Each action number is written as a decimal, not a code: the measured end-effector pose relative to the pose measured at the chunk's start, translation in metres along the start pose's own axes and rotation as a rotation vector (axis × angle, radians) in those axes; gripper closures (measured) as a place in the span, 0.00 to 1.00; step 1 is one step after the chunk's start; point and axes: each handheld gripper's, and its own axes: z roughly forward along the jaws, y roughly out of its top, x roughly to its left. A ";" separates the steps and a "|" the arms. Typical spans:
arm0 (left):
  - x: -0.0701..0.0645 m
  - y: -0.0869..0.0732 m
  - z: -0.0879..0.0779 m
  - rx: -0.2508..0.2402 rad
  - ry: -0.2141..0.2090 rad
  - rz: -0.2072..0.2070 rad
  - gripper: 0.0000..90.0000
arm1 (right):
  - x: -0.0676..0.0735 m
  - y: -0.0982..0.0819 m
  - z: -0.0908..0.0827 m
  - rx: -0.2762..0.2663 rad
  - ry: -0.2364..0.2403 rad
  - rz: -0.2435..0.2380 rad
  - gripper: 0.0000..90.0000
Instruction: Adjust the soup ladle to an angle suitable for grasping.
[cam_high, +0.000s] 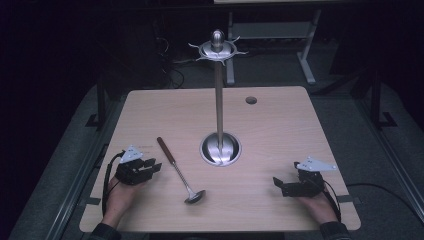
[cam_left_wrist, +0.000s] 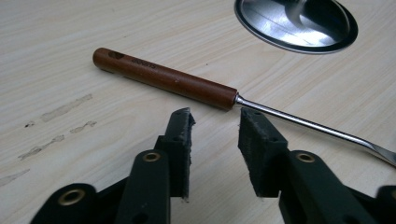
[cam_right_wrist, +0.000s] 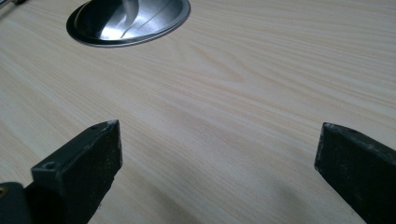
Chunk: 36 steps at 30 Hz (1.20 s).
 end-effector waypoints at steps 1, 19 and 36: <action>0.000 0.001 0.001 0.006 0.000 0.008 0.73 | 0.000 0.000 0.000 0.000 0.000 0.000 0.00; 0.005 0.023 0.036 0.018 0.022 -0.006 0.99 | 0.002 0.001 0.001 0.009 -0.006 0.001 0.00; 0.023 0.019 0.052 0.026 0.086 -0.080 1.00 | 0.002 0.001 0.002 0.011 -0.011 -0.003 0.04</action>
